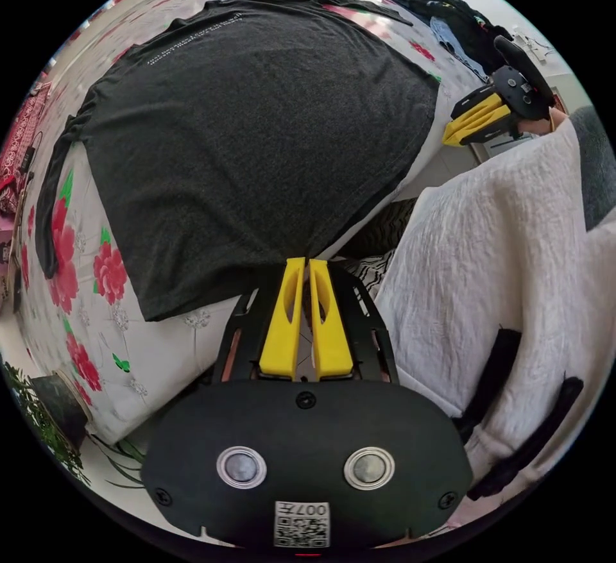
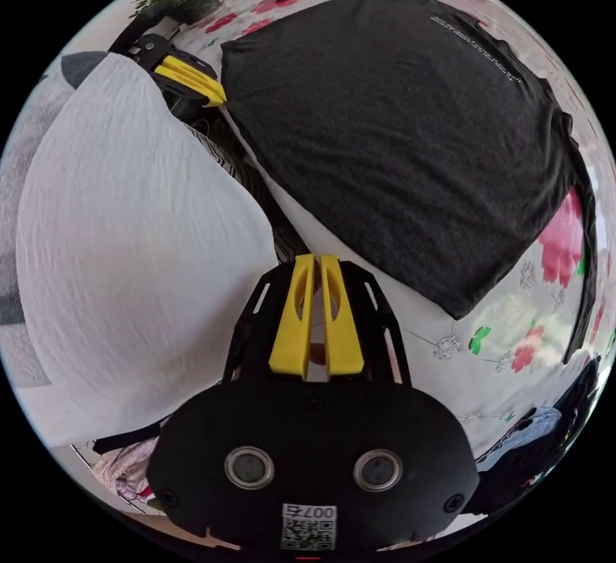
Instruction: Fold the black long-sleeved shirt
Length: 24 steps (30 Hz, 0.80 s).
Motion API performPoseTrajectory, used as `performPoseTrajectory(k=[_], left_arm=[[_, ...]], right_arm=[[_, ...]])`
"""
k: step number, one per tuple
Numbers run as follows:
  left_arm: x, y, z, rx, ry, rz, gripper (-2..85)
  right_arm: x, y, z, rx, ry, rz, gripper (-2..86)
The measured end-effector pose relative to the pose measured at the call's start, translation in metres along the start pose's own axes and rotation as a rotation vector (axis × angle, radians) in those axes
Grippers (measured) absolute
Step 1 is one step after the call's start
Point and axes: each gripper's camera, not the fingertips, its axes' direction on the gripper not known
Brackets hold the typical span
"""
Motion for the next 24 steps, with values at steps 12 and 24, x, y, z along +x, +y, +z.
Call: performPoseTrajectory(k=[12, 24], left_arm=[[-0.087, -0.006, -0.035, 0.157, 0.042, -0.369, 4.5], [-0.142, -0.133, -0.036, 0.132, 0.018, -0.473, 1.2]], right_arm=[[0.245, 0.104, -0.138, 0.598, 0.231, 0.892, 4.7], [0.457, 0.098, -0.124, 0.176, 0.38, 0.874, 6.9]])
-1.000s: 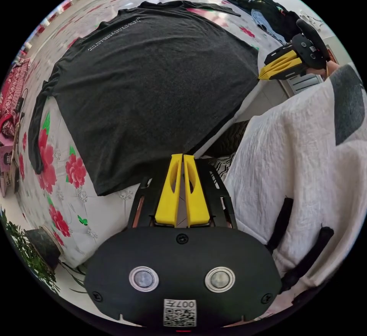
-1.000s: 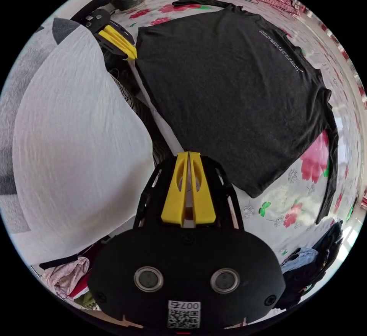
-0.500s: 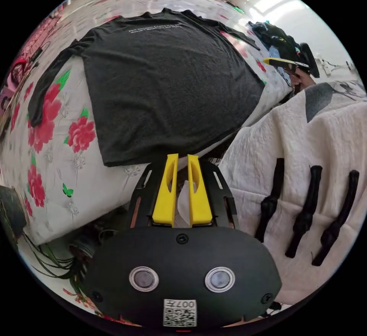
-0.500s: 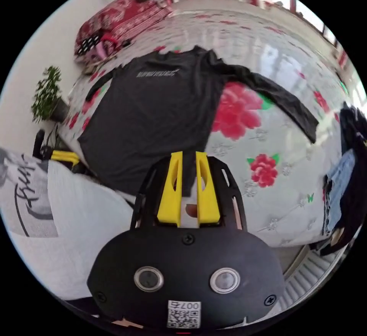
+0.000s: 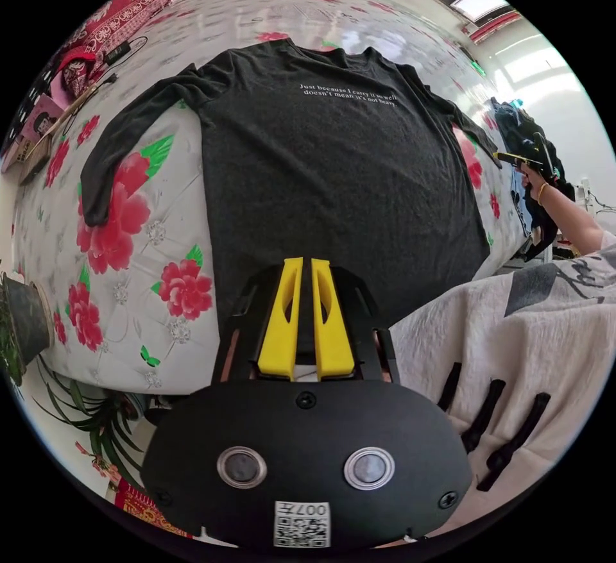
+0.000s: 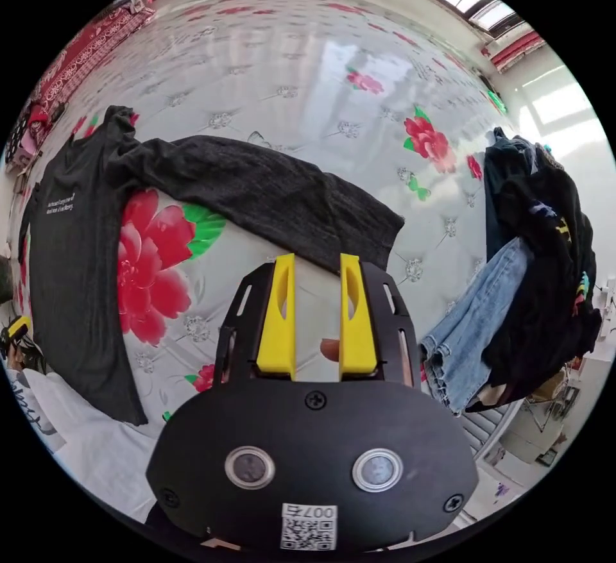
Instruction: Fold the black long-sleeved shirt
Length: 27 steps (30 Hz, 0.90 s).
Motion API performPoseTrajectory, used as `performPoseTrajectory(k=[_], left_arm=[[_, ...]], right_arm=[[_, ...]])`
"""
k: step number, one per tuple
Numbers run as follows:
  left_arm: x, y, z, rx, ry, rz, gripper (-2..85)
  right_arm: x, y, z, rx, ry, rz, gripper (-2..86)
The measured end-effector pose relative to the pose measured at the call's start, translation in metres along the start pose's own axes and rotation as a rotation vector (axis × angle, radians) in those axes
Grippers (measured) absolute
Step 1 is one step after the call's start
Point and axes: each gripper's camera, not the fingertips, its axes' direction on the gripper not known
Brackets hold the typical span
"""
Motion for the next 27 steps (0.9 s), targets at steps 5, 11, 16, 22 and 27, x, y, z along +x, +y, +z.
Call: performPoseTrajectory(k=[5, 11, 16, 22, 27], left_arm=[[0.013, -0.059, 0.014, -0.001, -0.018, 0.019, 0.4], [0.045, -0.15, 0.025, 0.054, -0.001, 0.135, 0.2], [0.094, -0.242, 0.03, 0.124, -0.004, 0.319, 0.1], [0.168, -0.348, 0.055, 0.149, -0.007, 0.508, -0.3], [0.209, -0.404, 0.079, 0.12, 0.027, 0.565, -0.4]], right_arm=[[0.017, -0.02, 0.014, -0.007, -0.073, -0.159, 2.0], [0.052, -0.024, -0.017, -0.155, -0.258, -0.241, 0.0], [0.128, -0.019, -0.063, -0.286, -0.532, -0.095, -0.2], [0.19, -0.034, -0.039, -0.259, -0.431, 0.165, -0.1], [0.202, -0.024, -0.017, -0.14, -0.125, 0.321, 0.7]])
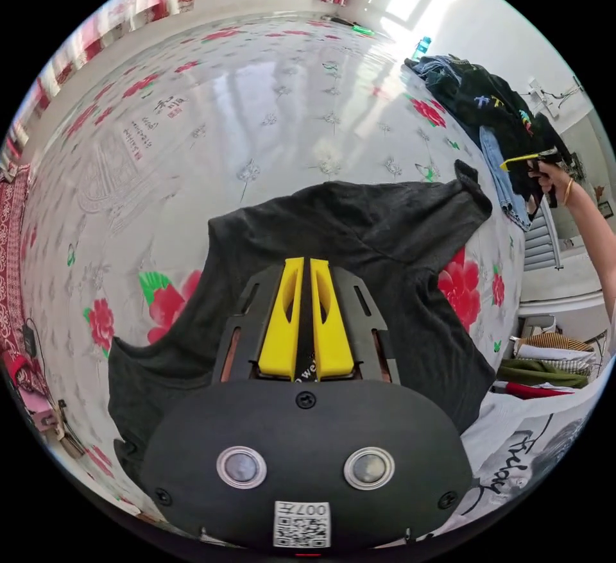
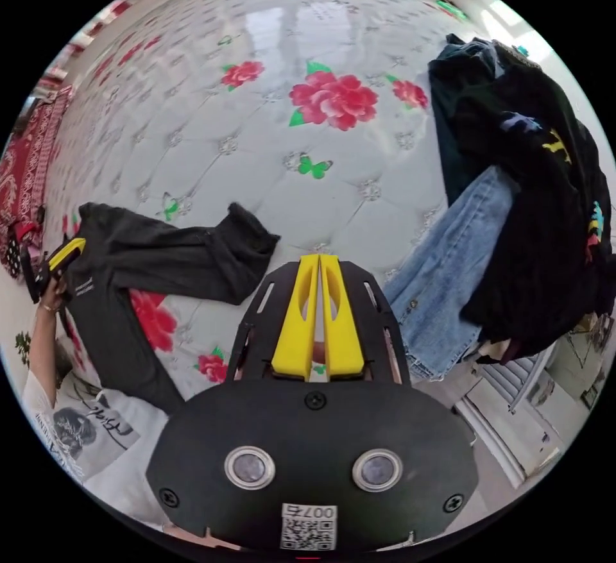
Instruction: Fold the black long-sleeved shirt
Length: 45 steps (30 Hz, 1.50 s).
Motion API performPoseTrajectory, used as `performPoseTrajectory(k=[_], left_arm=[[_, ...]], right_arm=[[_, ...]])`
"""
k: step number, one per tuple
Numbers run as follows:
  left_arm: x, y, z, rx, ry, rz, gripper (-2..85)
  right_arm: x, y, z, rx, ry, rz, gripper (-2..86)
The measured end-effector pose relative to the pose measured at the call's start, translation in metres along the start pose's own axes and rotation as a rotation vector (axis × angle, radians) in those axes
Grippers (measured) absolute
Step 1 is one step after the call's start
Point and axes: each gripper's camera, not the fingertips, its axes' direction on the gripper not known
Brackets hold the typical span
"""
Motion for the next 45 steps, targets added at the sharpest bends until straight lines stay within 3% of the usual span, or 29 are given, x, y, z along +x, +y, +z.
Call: performPoseTrajectory(k=[7, 13, 17, 19, 24, 27, 30, 34, 37, 41, 45], left_arm=[[0.011, -0.036, 0.025, 0.023, -0.031, 0.05, -0.4], [0.006, -0.048, 0.041, 0.044, -0.05, 0.005, -0.7], [0.008, -0.049, 0.042, 0.04, -0.09, 0.02, -0.8], [0.008, -0.046, 0.042, 0.047, -0.099, 0.02, -0.9], [-0.005, -0.033, 0.039, 0.09, -0.054, -0.046, -0.9], [-0.009, -0.03, 0.036, 0.08, -0.049, -0.06, -0.9], [-0.012, -0.024, 0.027, 0.097, -0.091, -0.076, -0.9], [-0.019, -0.009, -0.002, 0.209, -0.057, -0.096, -0.8], [-0.026, 0.015, -0.026, 0.258, -0.056, -0.123, -0.2], [-0.044, 0.091, -0.052, 0.241, -0.063, -0.212, 1.9], [-0.087, 0.216, -0.084, 0.183, -0.109, -0.502, 4.1]], right_arm=[[-0.054, 0.057, 0.005, 0.283, -0.212, -0.17, 3.7], [-0.119, 0.071, 0.048, 0.275, 0.073, -0.286, 2.8], [-0.092, 0.088, 0.046, 0.314, 0.155, -0.176, 0.5], [-0.05, 0.112, 0.037, 0.364, 0.174, -0.011, 0.2], [0.039, 0.169, 0.063, 0.382, -0.043, 0.373, 0.1], [0.056, 0.196, 0.083, 0.417, -0.178, 0.459, 0.7], [0.059, 0.21, 0.072, 0.416, -0.041, 0.573, 1.1], [0.01, 0.205, 0.042, 0.521, 0.159, 0.318, 0.9], [-0.032, 0.183, 0.048, 0.506, 0.106, 0.104, 0.5], [-0.038, 0.155, 0.078, 0.363, 0.008, 0.16, 0.0], [-0.087, 0.17, 0.051, 0.534, 0.085, 0.062, -0.2]])
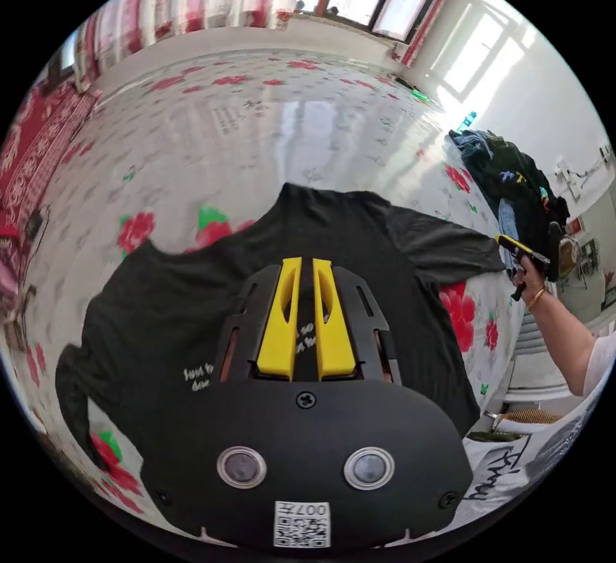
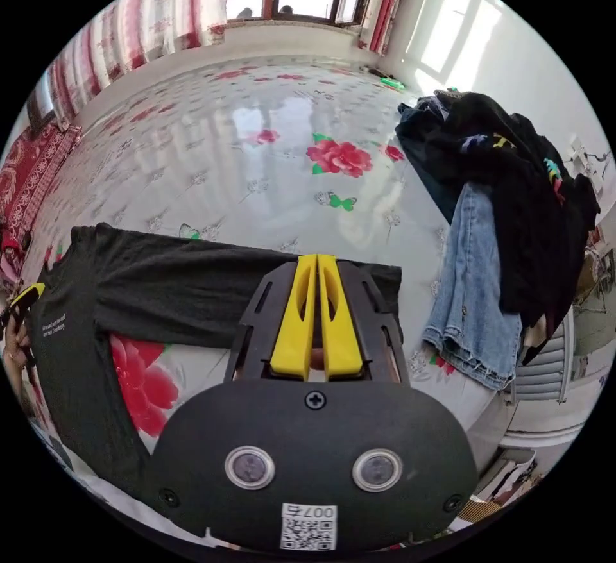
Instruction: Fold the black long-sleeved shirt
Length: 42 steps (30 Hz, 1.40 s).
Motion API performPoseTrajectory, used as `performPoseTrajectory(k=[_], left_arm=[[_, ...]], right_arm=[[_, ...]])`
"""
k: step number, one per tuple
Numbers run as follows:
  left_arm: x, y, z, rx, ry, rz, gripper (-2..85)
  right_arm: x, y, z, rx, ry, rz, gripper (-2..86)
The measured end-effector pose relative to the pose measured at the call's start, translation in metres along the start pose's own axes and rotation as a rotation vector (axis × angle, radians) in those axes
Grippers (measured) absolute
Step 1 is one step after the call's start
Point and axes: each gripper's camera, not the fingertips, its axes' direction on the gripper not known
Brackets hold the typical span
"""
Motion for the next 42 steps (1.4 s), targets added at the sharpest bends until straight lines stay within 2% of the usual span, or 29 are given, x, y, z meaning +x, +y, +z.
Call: performPoseTrajectory(k=[2, 5, 9, 12, 15, 19, 20, 23, 26, 29, 32, 36, 42], left_arm=[[-0.051, 0.042, -0.025, -0.006, -0.101, -0.165, 4.7], [-0.134, 0.111, -0.073, -0.013, -0.287, -0.471, 5.2], [-0.246, 0.199, -0.133, 0.036, -0.317, -0.954, 6.6], [-0.307, 0.236, -0.16, -0.01, -0.44, -1.152, 8.0], [-0.343, 0.24, -0.16, -0.064, -0.466, -1.067, 10.4], [-0.36, 0.225, -0.136, -0.145, -0.435, -0.903, 10.8], [-0.358, 0.218, -0.136, -0.103, -0.495, -0.858, 9.3], [-0.356, 0.194, -0.128, -0.162, -0.612, -0.665, 2.2], [-0.365, 0.193, -0.154, -0.108, -0.676, -0.538, 0.7], [-0.39, 0.22, -0.205, -0.021, -0.75, -0.543, 0.5], [-0.413, 0.256, -0.22, -0.041, -0.786, -0.484, 1.7], [-0.433, 0.291, -0.202, -0.12, -0.713, -0.46, 5.1], [-0.444, 0.345, -0.222, -0.057, -0.589, -0.538, 7.9]], right_arm=[[-0.028, 0.005, -0.015, 0.04, -0.055, -0.042, -0.2], [-0.097, 0.02, -0.03, 0.007, -0.315, -0.149, -0.3], [-0.177, 0.046, -0.051, -0.031, -0.458, -0.322, -0.3], [-0.227, 0.067, -0.069, -0.085, -0.532, -0.434, -0.3], [-0.252, 0.082, -0.089, -0.098, -0.534, -0.482, -0.3], [-0.259, 0.093, -0.108, -0.128, -0.479, -0.398, -0.3], [-0.26, 0.094, -0.11, -0.136, -0.477, -0.38, -0.3], [-0.283, 0.106, -0.13, -0.139, -0.471, -0.33, -0.3], [-0.313, 0.114, -0.14, -0.138, -0.46, -0.346, -0.3], [-0.369, 0.124, -0.154, -0.127, -0.473, -0.417, -0.3], [-0.41, 0.132, -0.156, -0.129, -0.486, -0.482, -0.2], [-0.493, 0.144, -0.143, -0.182, -0.543, -0.619, -0.2], [-0.628, 0.156, -0.14, -0.203, -0.589, -0.876, -0.1]])
